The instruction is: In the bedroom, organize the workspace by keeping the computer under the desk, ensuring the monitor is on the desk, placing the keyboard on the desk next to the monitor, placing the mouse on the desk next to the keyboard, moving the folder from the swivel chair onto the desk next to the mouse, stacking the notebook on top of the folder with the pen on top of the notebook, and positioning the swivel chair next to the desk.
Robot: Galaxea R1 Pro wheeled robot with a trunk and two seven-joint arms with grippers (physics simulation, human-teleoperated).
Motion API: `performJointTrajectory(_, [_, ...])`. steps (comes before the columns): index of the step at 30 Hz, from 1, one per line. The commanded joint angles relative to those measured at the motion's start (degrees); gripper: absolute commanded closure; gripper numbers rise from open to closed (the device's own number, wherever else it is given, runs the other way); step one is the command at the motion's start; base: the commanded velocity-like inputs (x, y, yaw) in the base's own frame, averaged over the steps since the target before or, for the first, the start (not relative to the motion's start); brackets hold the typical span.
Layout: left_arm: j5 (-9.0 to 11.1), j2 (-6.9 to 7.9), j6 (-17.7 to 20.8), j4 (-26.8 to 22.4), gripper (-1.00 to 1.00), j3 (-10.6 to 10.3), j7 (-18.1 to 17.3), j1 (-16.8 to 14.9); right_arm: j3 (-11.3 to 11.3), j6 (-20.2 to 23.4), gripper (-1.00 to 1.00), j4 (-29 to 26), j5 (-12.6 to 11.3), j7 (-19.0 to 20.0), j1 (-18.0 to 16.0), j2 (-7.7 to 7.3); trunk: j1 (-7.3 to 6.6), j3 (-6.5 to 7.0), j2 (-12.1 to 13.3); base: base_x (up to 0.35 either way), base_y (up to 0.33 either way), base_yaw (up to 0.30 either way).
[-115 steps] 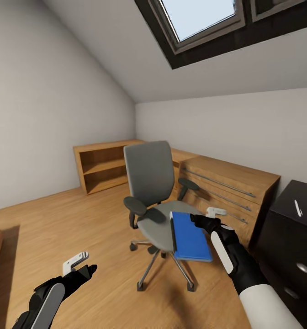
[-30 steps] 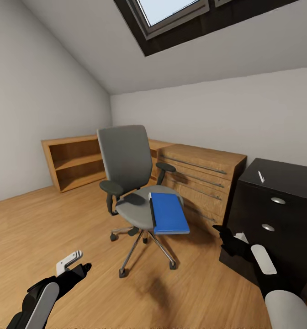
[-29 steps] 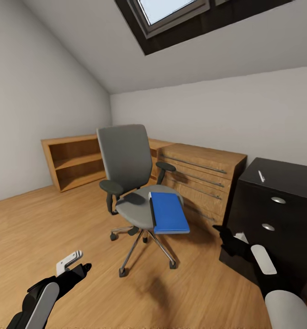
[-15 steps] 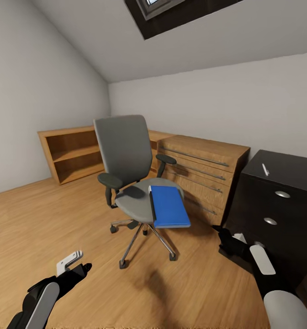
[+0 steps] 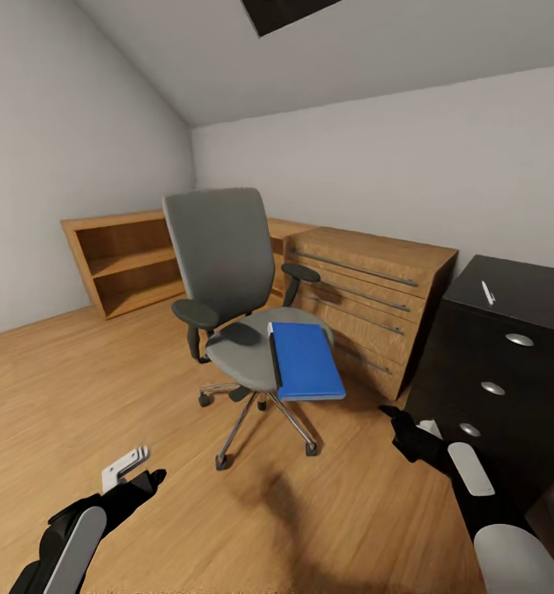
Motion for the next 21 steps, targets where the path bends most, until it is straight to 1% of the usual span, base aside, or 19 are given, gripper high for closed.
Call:
performJointTrajectory(1, [0.6, 0.01, 0.1, -0.1, -1.00, 0.0, 0.5, 0.0, 0.0, 0.3, -1.00, -0.1, -0.4, 0.1, 0.0, 0.02, 0.01, -0.29, 0.0, 0.000, 0.000, 0.000])
performJointTrajectory(5, [0.6, 0.01, 0.1, -0.1, -1.00, 0.0, 0.5, 0.0, 0.6, 0.3, -1.00, 0.0, -0.3, 2.4, 0.0, 0.02, 0.11, -1.17, -0.1, 0.000, 0.000, 0.000])
performJointTrajectory(13, [0.6, 0.01, 0.2, -0.2, -1.00, 0.0, 0.5, 0.0, 1.0, 0.2, -1.00, 0.1, -0.3, 3.9, 0.0, -0.02, 0.32, -2.94, -0.2, 0.000, 0.000, 0.000])
performJointTrajectory(18, [0.6, 0.01, 0.2, -0.1, -1.00, 0.0, 0.5, 0.0, 1.0, 0.4, -1.00, 0.1, -0.3, 4.7, 0.0, 0.01, 0.32, -2.94, -0.2, 0.000, 0.000, 0.000])
performJointTrajectory(20, [0.6, 0.01, 0.2, -0.1, -1.00, 0.0, 0.5, 0.0, 1.0, 0.4, -1.00, 0.1, -0.3, 5.7, 0.0, 0.01, 0.32, -2.94, -0.2, 0.000, 0.000, 0.000])
performJointTrajectory(21, [0.7, 0.01, 0.3, 0.0, -1.00, 0.0, 0.4, 0.0, 1.0, 0.4, -1.00, 0.1, -0.2, 7.6, 0.0, -0.09, 0.32, -2.94, -0.2, 0.000, 0.000, 0.000])
